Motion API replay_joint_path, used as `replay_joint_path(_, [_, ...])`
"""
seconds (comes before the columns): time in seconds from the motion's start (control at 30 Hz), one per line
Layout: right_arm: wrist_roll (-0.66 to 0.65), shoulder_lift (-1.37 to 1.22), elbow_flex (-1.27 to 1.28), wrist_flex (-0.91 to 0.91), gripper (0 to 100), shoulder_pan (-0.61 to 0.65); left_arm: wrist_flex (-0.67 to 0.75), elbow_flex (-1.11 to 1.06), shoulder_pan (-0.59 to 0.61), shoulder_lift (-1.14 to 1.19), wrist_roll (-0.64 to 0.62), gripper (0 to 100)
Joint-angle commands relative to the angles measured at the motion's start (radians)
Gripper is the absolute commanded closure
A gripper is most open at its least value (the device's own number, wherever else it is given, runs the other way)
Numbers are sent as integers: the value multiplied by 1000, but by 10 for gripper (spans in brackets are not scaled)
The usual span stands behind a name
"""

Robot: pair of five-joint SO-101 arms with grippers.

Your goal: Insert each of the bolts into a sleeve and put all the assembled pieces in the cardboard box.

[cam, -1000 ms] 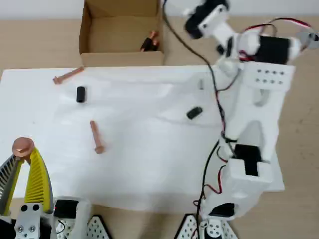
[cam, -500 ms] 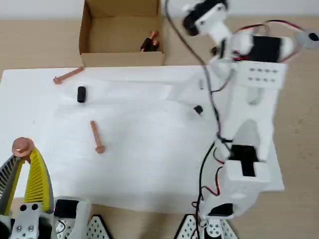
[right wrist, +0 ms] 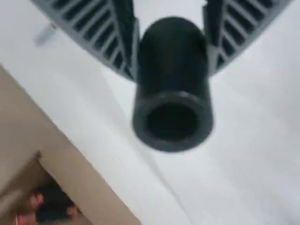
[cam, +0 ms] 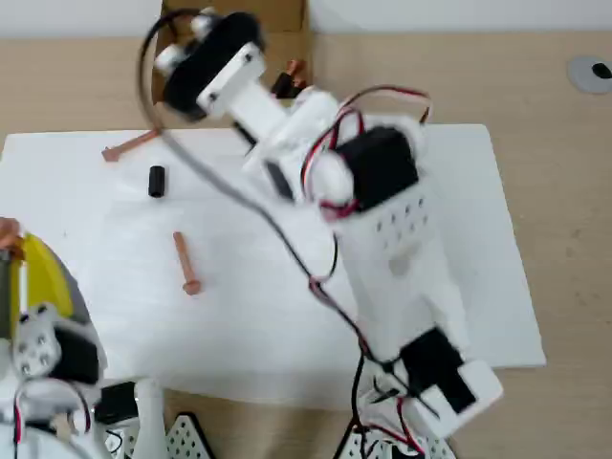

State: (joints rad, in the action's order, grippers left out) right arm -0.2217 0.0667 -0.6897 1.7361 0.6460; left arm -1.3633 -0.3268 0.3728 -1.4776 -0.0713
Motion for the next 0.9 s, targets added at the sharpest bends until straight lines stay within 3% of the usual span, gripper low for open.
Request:
replay_joint_path(0.0, [8, 130, -8, 9, 988, 19, 109, -83, 115, 22, -64, 993])
replay_joint_path(0.23, [8, 364, 7, -6, 988, -1, 327, -285, 164, 28, -121, 993])
replay_joint_path(0.43, [28, 507, 334, -35, 988, -2, 488, -373, 37, 30, -115, 993])
replay_joint_path(0.67, [264, 691, 964, -470, 988, -1, 707, -488, -164, 30, -72, 993])
replay_joint_path(0.87, [290, 892, 1455, -939, 988, 64, 730, -543, -313, 25, 63, 994])
